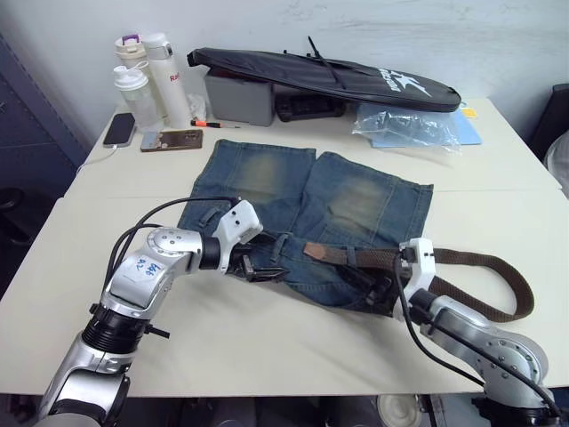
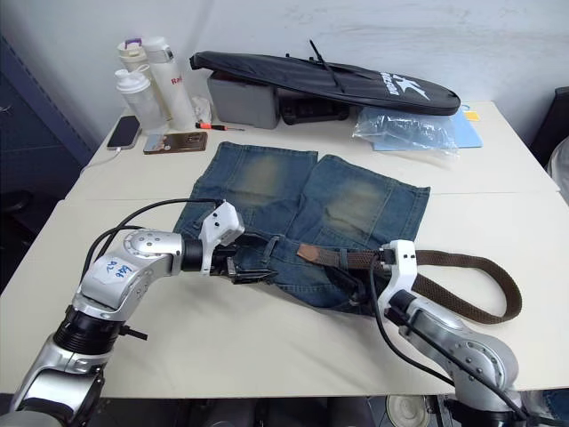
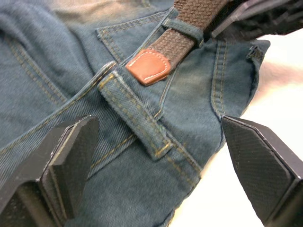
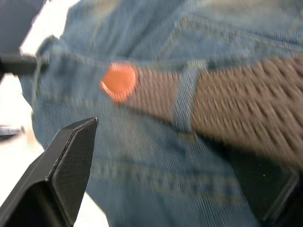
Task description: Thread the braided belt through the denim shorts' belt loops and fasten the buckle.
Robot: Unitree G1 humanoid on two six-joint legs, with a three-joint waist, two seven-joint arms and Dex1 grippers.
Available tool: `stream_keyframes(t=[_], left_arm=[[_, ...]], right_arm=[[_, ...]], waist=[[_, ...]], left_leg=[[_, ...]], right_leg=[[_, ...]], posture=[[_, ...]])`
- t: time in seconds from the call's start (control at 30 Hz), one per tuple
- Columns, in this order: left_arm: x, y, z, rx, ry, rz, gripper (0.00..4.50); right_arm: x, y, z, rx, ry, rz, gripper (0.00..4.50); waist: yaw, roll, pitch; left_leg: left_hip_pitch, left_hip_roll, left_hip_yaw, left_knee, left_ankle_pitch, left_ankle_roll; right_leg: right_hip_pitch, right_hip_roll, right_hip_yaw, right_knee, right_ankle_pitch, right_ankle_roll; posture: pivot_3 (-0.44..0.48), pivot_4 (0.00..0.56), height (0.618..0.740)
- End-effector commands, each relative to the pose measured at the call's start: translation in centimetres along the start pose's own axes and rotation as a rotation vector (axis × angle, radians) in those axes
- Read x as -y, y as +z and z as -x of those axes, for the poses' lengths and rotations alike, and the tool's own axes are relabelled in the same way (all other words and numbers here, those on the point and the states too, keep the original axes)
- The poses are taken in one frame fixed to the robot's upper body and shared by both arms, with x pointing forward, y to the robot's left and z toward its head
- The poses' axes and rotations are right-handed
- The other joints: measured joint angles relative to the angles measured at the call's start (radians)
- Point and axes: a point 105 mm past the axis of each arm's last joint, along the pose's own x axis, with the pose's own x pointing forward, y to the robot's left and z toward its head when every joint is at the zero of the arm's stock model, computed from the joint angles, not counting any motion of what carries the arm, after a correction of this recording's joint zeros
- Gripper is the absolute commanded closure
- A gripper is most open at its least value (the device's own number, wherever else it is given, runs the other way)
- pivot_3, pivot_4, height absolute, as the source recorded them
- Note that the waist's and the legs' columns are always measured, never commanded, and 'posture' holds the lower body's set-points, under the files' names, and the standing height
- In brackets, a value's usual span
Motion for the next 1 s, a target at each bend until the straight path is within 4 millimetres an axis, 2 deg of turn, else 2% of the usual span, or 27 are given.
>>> stream_keyframes(t=[0.03,0.17,0.33,0.47,0.6,0.7,0.8,0.9,0.93,1.0], left_arm=[[0.0,1.0,-0.2,0.023,-0.013,-0.042,0.00],[0.0,0.9,-0.2,0.021,-0.020,-0.046,0.00],[-0.4,0.9,0.3,0.003,-0.023,-0.063,0.00],[-0.6,0.8,0.9,-0.018,-0.031,-0.082,0.00],[-0.5,0.8,2.2,-0.037,-0.066,-0.116,0.00],[0.0,0.9,3.8,-0.049,-0.125,-0.147,0.00],[0.2,0.8,5.2,-0.071,-0.166,-0.172,0.00],[0.0,0.8,6.1,-0.088,-0.167,-0.186,0.00],[-0.2,0.9,6.3,-0.093,-0.157,-0.192,0.00],[-0.4,1.0,6.4,-0.095,-0.143,-0.198,0.00]], right_arm=[[0.0,-0.4,1.3,-0.026,-0.008,0.005,0.03],[-0.7,-1.2,2.7,-0.097,0.029,0.046,0.03],[-4.4,-0.7,4.2,-0.216,0.173,0.460,0.03],[-4.7,0.1,4.3,-0.250,0.195,0.696,0.03],[-5.1,0.2,4.1,-0.282,0.249,0.853,0.03],[-4.4,-0.4,3.6,-0.340,0.252,0.975,0.03],[-2.7,-1.7,2.8,-0.412,0.237,1.099,0.03],[-1.1,-1.5,1.7,-0.417,0.173,1.149,0.03],[-0.3,-1.4,1.3,-0.423,0.146,1.180,0.54],[0.5,-1.2,0.9,-0.425,0.132,1.238,1.27]], waist=[[0.000,-0.001,0.001],[0.001,-0.002,0.002],[0.002,-0.002,0.003],[0.000,-0.001,0.006],[0.001,-0.004,0.008],[0.000,-0.004,0.009],[0.000,-0.003,0.009],[0.001,-0.003,0.009],[0.000,-0.003,0.009],[-0.001,-0.003,0.009]], left_leg=[[0.000,0.000,0.000,0.000,0.000,0.000],[0.000,0.001,-0.001,0.000,0.000,0.000],[0.000,0.001,-0.001,-0.001,0.000,0.000],[-0.001,0.000,0.000,-0.001,0.000,0.001],[0.001,0.001,0.000,-0.003,0.001,0.001],[0.000,0.001,0.000,-0.005,0.001,0.001],[0.001,0.000,0.000,-0.008,0.001,0.001],[0.001,0.000,0.001,-0.009,0.001,0.001],[0.001,0.000,0.001,-0.009,0.001,0.001],[0.001,0.000,0.001,-0.009,0.002,0.000]], right_leg=[[0.000,0.000,0.000,0.000,0.000,0.000],[0.000,0.001,-0.001,0.001,0.000,0.000],[-0.001,0.001,-0.001,0.001,0.000,0.000],[-0.001,0.000,0.000,-0.001,0.000,0.000],[0.000,0.001,-0.001,-0.003,0.000,-0.001],[-0.001,0.001,-0.002,-0.005,0.000,0.000],[-0.001,0.001,-0.002,-0.007,0.000,0.000],[-0.001,0.001,-0.003,-0.007,0.000,-0.001],[-0.001,0.000,-0.002,-0.007,0.000,-0.001],[-0.001,0.000,-0.002,-0.007,0.000,0.000]], posture=[[0.000,0.150,0.642],[0.000,0.150,0.642],[0.000,0.150,0.642],[0.000,0.150,0.642],[0.000,0.150,0.642],[0.000,0.150,0.642],[0.000,0.150,0.642],[0.000,0.150,0.642],[0.000,0.150,0.642],[0.000,0.150,0.642]])
